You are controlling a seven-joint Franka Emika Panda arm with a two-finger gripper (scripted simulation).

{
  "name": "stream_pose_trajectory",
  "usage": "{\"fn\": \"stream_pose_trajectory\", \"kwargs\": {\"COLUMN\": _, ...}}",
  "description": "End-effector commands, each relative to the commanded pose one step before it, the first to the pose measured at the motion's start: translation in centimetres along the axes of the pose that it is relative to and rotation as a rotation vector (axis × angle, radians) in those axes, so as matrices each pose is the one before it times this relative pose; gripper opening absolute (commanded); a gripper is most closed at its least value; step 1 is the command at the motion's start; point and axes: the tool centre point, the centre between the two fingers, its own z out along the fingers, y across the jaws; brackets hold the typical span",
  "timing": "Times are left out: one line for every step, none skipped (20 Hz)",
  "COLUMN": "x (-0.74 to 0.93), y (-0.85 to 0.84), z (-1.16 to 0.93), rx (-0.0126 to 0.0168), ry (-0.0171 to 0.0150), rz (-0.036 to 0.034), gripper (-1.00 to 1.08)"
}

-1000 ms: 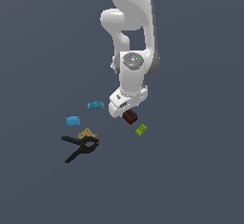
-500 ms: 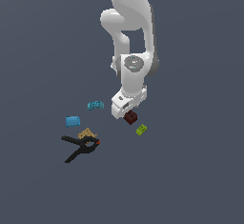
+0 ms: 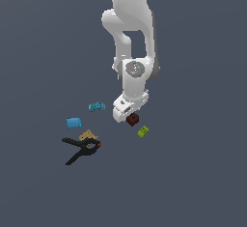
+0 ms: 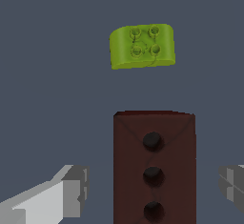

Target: Pick up a designated object from a clutter of objects.

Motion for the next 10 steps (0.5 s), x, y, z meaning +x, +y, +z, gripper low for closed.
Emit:
{"fn": "stream_pose_trajectory", "kwargs": {"x": -0.05, "y": -0.038, "z": 1.161, "rx": 0.00035, "ry": -0.00025, "rz": -0.00089, "gripper": 1.0}}
{"fn": "stream_pose_trajectory", "kwargs": {"x": 0.005, "y": -0.016, "z": 0.422, "rx": -0.00008, "ry": 0.00019, "rz": -0.00066, "gripper": 1.0}}
{"fn": "stream_pose_trajectory", "kwargs": {"x": -0.009, "y": 0.011, "z": 0.377, "rx": 0.0, "ry": 0.0, "rz": 0.0, "gripper": 1.0}}
{"fn": "stream_pose_trajectory", "kwargs": {"x": 0.012, "y": -0.015, "z": 0.314, "rx": -0.00014, "ry": 0.00016, "rz": -0.00066, "gripper": 1.0}}
{"fn": "stream_pose_trajectory", "kwargs": {"x": -0.003, "y": 0.011, "z": 0.272, "rx": 0.0, "ry": 0.0, "rz": 0.0, "gripper": 1.0}}
{"fn": "stream_pose_trajectory", "kwargs": {"x": -0.001, "y": 0.01, "z": 0.221, "rx": 0.0, "ry": 0.0, "rz": 0.0, "gripper": 1.0}}
{"fn": "stream_pose_trajectory", "kwargs": {"x": 0.018, "y": -0.017, "z": 0.161, "rx": -0.00023, "ry": 0.0001, "rz": -0.00064, "gripper": 1.0}}
{"fn": "stream_pose_trajectory", "kwargs": {"x": 0.0, "y": 0.007, "z": 0.122, "rx": 0.0, "ry": 0.0, "rz": 0.0, "gripper": 1.0}}
{"fn": "stream_pose_trajectory", "kwargs": {"x": 0.0, "y": 0.004, "z": 0.073, "rx": 0.0, "ry": 0.0, "rz": 0.0, "gripper": 1.0}}
{"fn": "stream_pose_trajectory", "kwargs": {"x": 0.0, "y": 0.001, "z": 0.024, "rx": 0.0, "ry": 0.0, "rz": 0.0, "gripper": 1.0}}
